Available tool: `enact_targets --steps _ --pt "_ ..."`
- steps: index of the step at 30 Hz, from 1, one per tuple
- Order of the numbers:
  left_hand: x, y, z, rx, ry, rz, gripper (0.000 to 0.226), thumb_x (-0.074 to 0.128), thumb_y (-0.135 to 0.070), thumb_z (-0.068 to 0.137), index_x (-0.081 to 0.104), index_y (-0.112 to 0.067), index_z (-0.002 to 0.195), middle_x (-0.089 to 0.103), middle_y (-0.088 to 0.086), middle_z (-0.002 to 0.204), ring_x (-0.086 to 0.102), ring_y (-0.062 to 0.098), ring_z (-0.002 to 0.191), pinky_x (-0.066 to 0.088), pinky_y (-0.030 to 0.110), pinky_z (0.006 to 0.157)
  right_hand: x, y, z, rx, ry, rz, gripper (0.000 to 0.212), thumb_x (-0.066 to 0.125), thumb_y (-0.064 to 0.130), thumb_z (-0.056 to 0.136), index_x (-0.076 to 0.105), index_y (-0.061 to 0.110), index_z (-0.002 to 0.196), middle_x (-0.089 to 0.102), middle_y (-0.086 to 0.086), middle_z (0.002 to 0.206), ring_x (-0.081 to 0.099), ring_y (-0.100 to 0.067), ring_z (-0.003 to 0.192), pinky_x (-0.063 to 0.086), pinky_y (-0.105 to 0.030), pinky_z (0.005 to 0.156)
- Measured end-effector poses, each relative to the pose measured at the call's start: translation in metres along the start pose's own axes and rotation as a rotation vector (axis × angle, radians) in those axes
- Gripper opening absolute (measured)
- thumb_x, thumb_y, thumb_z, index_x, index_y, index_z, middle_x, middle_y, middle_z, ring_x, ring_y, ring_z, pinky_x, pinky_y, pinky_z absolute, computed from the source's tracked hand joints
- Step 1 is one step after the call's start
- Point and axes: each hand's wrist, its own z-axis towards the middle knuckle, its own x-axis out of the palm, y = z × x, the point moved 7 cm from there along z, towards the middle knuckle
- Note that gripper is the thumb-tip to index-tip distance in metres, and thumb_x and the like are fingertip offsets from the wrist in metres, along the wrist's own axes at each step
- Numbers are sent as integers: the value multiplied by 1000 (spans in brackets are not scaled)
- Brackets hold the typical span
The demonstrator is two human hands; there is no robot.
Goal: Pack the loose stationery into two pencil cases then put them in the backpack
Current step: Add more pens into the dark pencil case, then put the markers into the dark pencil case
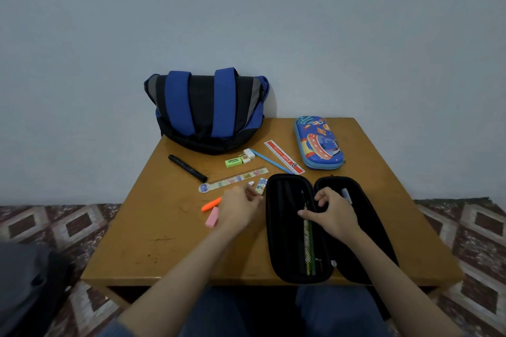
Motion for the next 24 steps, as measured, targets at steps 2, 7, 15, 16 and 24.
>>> enact_targets --steps 2,7,15,16,24 --pt "-20 23 10 -29 -73 53 16 61 -24 90 64 -16 103 67 0 100 60 10 80 52 23 70 0 0 0 -5 -5 3 46 80 41 68 50 16 93 50 4 85 53 -15 84 41 -28 71" --pt "-63 78 29 -155 -201 141 23 55 -27 93 62 -18 113 66 2 105 59 8 70 54 25 59 0 1 0 -17 -7 2 47 80 40 67 52 15 95 51 3 87 54 -14 84 42 -26 68" --pt "-75 101 47 -147 -266 125 25 56 -22 92 64 -12 113 66 7 109 54 10 78 46 23 62 -2 2 1 -1 5 2 46 81 39 66 52 14 92 50 3 82 51 -12 78 35 -19 59" --pt "-72 97 49 -126 -260 120 25 56 -24 92 64 -12 113 67 7 108 54 9 78 46 22 62 -2 2 1 1 6 1 46 81 39 66 52 14 91 50 4 81 51 -12 78 34 -21 60" --pt "-38 36 76 117 -176 114 21 57 -19 92 66 -8 107 67 8 104 55 11 86 47 24 75 0 0 1 20 23 35 46 81 41 66 52 15 91 50 3 83 53 -15 80 38 -24 63"
